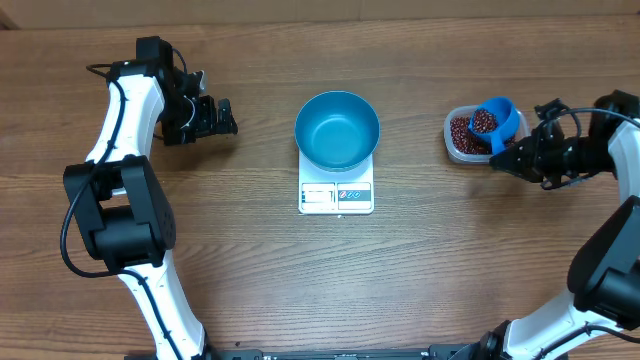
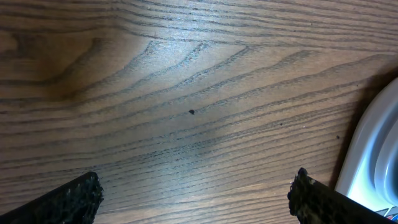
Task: Scoop item into bowl and weigh 150g on scale
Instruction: 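Lift the filled blue scoop out of the bean tub with the right gripper, then carry the scoop leftward over the blue bowl with the right gripper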
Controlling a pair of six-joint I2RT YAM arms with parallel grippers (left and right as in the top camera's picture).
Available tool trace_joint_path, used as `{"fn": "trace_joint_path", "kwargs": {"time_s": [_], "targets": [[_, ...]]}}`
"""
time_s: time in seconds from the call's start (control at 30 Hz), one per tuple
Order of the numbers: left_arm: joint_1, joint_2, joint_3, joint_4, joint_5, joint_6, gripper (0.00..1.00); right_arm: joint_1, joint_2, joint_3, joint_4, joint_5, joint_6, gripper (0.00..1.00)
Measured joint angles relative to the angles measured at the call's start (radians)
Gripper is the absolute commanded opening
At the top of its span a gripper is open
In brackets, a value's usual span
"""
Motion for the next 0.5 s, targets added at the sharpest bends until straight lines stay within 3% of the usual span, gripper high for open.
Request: {"fn": "trace_joint_path", "kwargs": {"time_s": [0.5], "targets": [[0.000,0.000,0.000,0.000,0.000,0.000,1.00,-0.056,0.000,0.021,-0.192,-0.181,-0.245,0.04]]}}
